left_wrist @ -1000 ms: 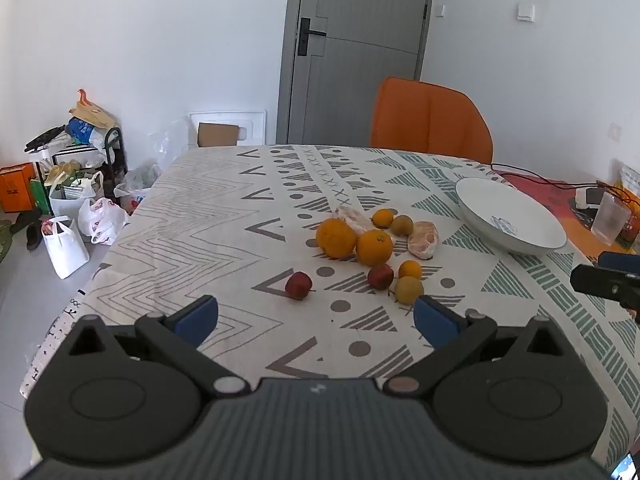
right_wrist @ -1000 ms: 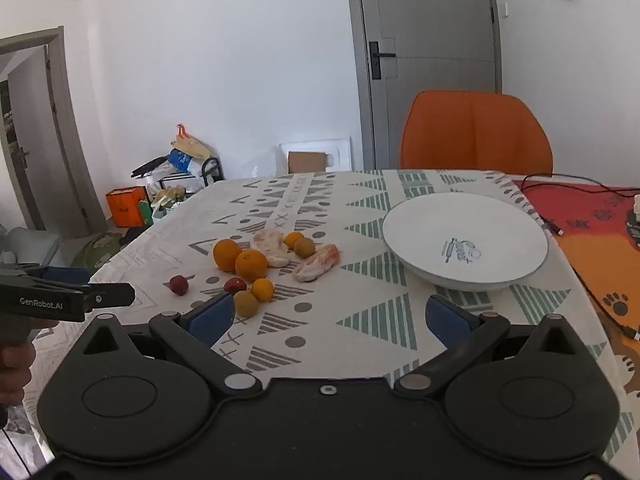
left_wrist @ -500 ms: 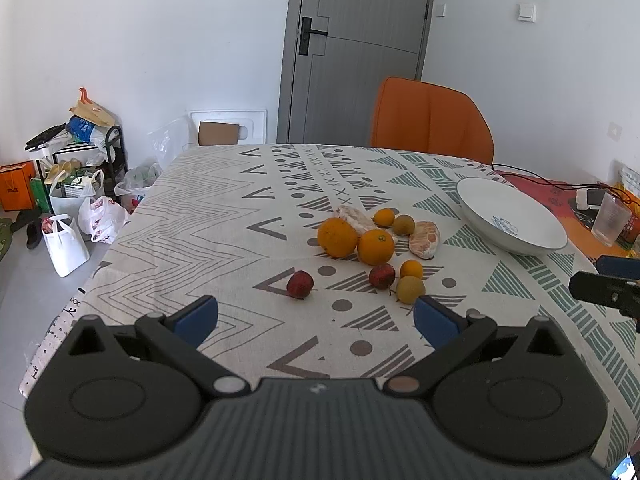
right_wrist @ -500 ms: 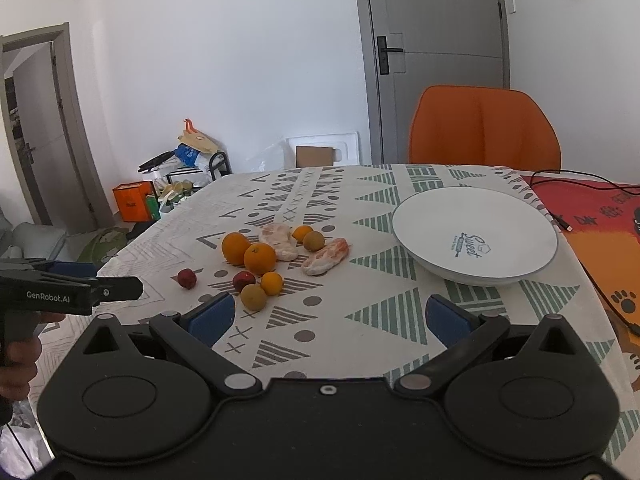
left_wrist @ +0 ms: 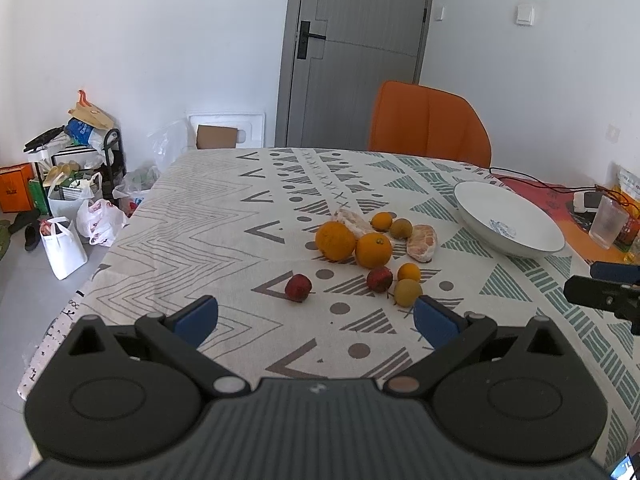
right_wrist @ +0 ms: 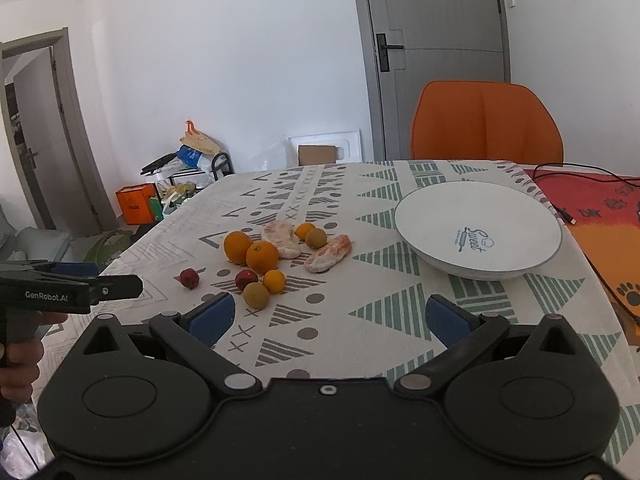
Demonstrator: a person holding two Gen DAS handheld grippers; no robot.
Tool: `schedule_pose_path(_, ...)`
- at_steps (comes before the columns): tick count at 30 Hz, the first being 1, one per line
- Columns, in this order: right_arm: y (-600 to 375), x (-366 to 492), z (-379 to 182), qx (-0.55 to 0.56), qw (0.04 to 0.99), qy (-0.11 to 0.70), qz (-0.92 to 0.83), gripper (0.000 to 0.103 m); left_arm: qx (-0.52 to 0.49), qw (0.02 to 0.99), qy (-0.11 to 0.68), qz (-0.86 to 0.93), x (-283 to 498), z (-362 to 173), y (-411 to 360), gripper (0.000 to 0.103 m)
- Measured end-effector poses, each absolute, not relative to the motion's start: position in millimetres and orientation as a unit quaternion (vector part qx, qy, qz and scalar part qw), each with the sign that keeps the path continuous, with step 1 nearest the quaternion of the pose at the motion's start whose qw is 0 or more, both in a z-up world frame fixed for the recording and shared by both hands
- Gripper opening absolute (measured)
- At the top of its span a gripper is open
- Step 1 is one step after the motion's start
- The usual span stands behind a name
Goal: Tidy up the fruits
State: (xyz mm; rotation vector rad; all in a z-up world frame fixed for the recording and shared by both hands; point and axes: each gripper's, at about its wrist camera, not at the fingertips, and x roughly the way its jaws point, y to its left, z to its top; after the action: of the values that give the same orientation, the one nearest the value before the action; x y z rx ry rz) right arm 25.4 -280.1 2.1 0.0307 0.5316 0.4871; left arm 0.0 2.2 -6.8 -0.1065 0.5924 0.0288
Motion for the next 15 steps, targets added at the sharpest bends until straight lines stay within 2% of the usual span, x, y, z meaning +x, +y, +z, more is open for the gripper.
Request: schedule_pose_path(15,-281.4,27.1,1.9,0.022,0.938,0.257,0.232,0.103,-0.051,0.955,0.291,0.010,-1.9,-9.1,1.4,0.101)
